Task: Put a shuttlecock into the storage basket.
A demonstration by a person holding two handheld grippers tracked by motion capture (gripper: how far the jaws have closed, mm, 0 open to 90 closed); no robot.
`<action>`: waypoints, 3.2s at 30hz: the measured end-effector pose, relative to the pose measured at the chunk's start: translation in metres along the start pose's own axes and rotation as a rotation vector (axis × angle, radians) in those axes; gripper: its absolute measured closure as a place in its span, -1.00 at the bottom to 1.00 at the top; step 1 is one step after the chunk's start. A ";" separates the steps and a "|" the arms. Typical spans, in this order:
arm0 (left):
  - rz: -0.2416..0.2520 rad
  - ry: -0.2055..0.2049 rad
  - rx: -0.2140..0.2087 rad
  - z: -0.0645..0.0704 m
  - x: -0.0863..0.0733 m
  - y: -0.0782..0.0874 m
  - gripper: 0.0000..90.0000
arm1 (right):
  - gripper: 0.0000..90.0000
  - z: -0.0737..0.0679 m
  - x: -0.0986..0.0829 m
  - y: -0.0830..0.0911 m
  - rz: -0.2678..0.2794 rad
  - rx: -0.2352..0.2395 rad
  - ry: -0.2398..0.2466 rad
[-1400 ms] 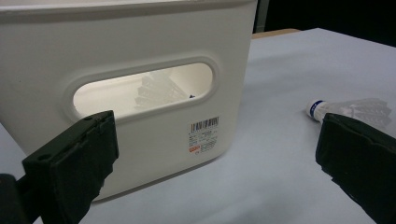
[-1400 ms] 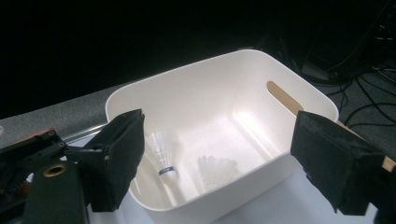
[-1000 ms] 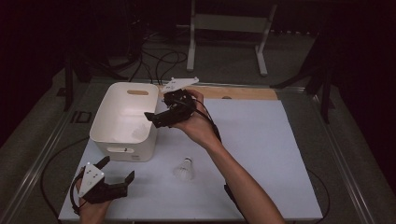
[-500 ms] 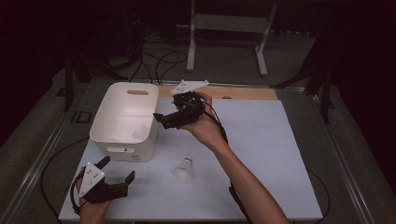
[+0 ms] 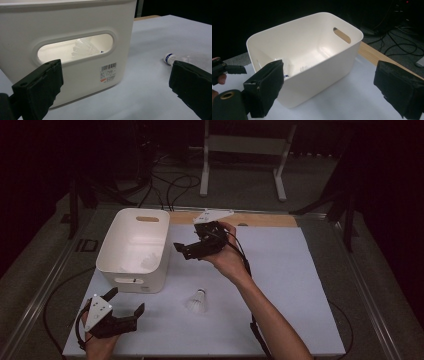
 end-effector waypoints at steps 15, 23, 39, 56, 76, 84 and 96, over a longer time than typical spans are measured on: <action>-0.002 -0.002 -0.003 0.001 0.000 0.000 -1.00 | -0.80 0.005 -0.021 0.009 -0.006 -0.010 -0.025; -0.001 0.001 0.001 0.001 0.000 0.000 -1.00 | -0.80 0.006 -0.034 0.012 -0.014 -0.013 -0.040; 0.001 0.003 0.001 0.001 0.000 0.001 -1.00 | -0.79 0.001 -0.058 0.012 -0.040 -0.021 -0.041; 0.002 0.004 0.001 0.001 0.000 0.001 -1.00 | -0.79 -0.002 -0.078 0.016 -0.061 -0.014 -0.050; -0.001 0.000 -0.002 0.002 0.000 0.000 -1.00 | -0.79 -0.005 -0.105 0.018 -0.091 -0.007 -0.070; 0.000 0.000 -0.002 0.002 0.000 0.000 -1.00 | -0.80 -0.008 -0.121 0.015 -0.134 -0.025 -0.050; 0.003 0.004 0.002 0.001 0.001 0.001 -1.00 | -0.80 -0.014 -0.126 0.014 -0.145 -0.019 -0.038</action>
Point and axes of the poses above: each handheld gripper's, and its own axes: y roughly backward along the jaws, x roughly out of its top, z roughly to its right, the point moved 6 cm from there along -y, roughly forward along the jaws, and after that the axes turned 8 degrees about x, right-handed, at the moved point
